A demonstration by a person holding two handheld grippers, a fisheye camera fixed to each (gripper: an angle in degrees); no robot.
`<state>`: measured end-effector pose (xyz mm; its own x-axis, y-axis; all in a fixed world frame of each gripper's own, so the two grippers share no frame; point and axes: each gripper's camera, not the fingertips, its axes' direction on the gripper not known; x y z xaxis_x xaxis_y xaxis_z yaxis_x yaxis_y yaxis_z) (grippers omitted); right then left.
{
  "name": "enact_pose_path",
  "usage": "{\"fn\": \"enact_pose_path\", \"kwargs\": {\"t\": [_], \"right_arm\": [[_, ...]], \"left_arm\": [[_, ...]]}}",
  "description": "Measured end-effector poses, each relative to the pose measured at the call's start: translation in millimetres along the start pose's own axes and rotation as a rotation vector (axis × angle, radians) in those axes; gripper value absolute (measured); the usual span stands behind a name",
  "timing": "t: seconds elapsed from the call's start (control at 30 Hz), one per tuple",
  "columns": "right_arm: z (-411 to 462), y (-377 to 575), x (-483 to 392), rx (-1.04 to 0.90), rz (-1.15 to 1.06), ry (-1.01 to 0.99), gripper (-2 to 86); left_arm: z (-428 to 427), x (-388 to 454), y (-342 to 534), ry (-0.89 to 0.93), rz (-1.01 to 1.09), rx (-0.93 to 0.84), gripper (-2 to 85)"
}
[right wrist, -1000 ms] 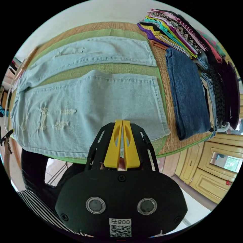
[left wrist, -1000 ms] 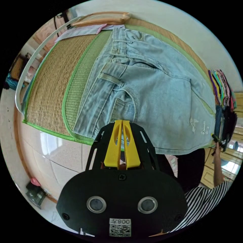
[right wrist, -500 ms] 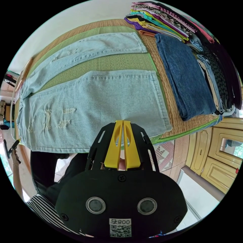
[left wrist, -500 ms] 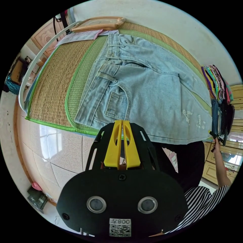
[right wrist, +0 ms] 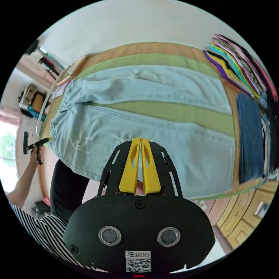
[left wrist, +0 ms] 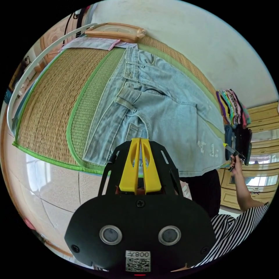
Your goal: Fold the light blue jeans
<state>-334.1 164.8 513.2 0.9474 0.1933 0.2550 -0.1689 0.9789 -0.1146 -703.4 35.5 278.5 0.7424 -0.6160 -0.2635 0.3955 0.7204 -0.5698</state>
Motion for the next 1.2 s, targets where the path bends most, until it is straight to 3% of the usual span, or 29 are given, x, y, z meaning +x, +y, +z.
{"fn": "enact_pose_path", "kwargs": {"t": [0.4,0.67,0.77,0.8,0.9,1.07,1.2], "right_arm": [[-2.2,-189.5,-97.3,0.029,-0.182,-0.036,5.8],[16.5,-307.7,-135.2,-0.005,-0.324,0.111,6.7],[51.5,-338.7,-142.8,-0.085,-0.358,0.191,4.1],[44.9,-347.4,-143.0,-0.001,-0.35,0.214,2.6],[38.9,-379.9,-137.4,-0.005,-0.337,0.22,0.6],[14.6,-398.2,-121.1,0.006,-0.279,0.1,-0.2],[-34.8,-348.1,-112.8,0.072,-0.288,0.055,-0.4]], "left_arm": [[26.7,51.2,-78.3,0.224,0.179,0.044,0.2],[83.9,96.5,-135.9,0.016,0.301,-0.078,0.0],[83.8,101.6,-127.1,-0.002,0.357,-0.023,0.0],[83.8,103.4,-125.3,-0.011,0.37,-0.017,0.0],[84.5,111.8,-118.5,-0.052,0.424,0.001,0.0],[84.0,115.5,-121.0,-0.022,0.399,-0.013,0.0],[72.4,127.4,-126.2,0.017,0.411,0.036,0.0]]}}
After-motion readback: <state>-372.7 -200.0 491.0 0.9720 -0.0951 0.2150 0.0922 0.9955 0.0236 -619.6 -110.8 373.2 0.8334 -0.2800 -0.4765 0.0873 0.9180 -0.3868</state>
